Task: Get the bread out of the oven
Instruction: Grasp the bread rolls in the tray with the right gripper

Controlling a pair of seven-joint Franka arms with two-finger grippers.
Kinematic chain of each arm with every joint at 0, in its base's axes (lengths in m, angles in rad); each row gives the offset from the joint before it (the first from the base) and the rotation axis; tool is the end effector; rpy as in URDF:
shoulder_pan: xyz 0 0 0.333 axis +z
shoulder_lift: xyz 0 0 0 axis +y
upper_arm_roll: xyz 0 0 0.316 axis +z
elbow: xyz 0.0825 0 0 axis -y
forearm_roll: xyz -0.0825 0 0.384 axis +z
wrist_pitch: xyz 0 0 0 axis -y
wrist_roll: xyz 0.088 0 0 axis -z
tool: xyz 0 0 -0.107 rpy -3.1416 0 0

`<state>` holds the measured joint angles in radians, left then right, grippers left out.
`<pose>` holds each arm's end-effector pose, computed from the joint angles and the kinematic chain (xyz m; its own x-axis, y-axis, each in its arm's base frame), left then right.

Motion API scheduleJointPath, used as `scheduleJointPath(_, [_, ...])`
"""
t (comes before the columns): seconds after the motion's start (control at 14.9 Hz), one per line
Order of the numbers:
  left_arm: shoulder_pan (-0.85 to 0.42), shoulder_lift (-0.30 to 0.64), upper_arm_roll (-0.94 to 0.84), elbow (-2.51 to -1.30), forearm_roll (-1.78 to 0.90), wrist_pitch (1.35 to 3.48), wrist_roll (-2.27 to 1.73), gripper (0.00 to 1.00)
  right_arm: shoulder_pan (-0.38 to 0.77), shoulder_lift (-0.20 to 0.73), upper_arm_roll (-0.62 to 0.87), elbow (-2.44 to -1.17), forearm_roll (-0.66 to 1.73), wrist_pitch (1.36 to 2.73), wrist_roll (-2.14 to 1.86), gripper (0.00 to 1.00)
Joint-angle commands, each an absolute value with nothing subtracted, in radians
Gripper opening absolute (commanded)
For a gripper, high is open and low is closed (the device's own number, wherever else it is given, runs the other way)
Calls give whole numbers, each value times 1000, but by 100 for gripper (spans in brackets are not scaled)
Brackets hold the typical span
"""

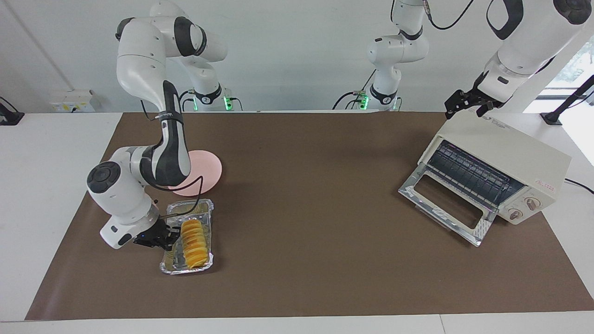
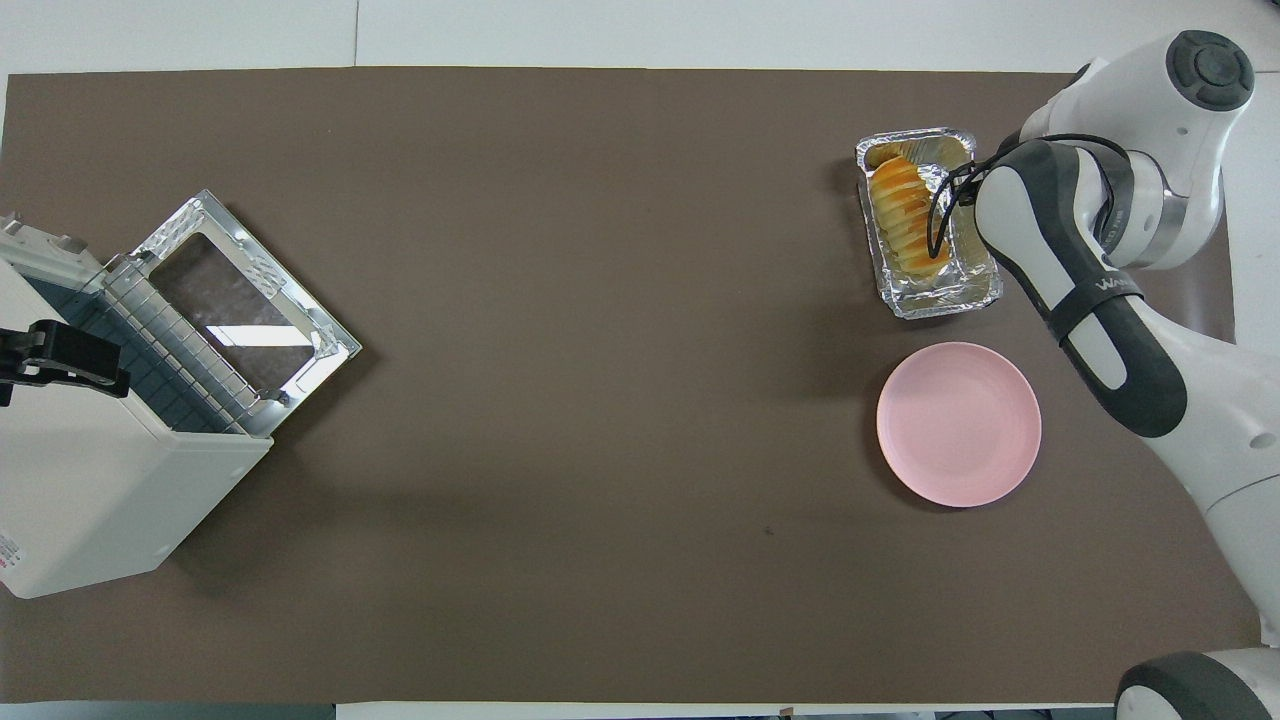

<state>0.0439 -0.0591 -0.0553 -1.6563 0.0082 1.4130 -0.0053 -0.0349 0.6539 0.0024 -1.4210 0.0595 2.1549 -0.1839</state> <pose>0.5166 -0.0057 0.6043 0.9831 -0.0039 -0.1832 -0.0063 -0.9999 -0.0124 0.7298 -0.0216 0.3208 0.9892 0.1176 0.0875 0.1213 -0.9919 -0.0382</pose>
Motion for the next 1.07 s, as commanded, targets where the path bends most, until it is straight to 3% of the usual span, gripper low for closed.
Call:
scheduleJointPath(0.0, [40,-78,-51,-1672,8,1411,-3,100,-51,615,11,-1436,57,2074,-216,100])
scheduleJointPath(0.2, [40,-78,-51,-1672,8,1411,-3,100,-34,562,11,-1413,32,1948,-206,100])
scheduleJointPath(0.33, [40,-78,-51,-1672,8,1411,-3,100,1,554,6,-1413,17,1945,-155,100])
scheduleJointPath(0.6, [40,-78,-51,-1672,8,1411,-3,100,70,554,8,-1460,-49,2006,-9,100])
scheduleJointPath(0.8, [40,-78,-51,-1672,8,1411,-3,100,71,551,8,-1546,-67,2120,-11,100])
scheduleJointPath(1.0, [40,-78,-51,-1672,8,1411,-3,100,72,551,8,-1563,-95,2132,-8,100])
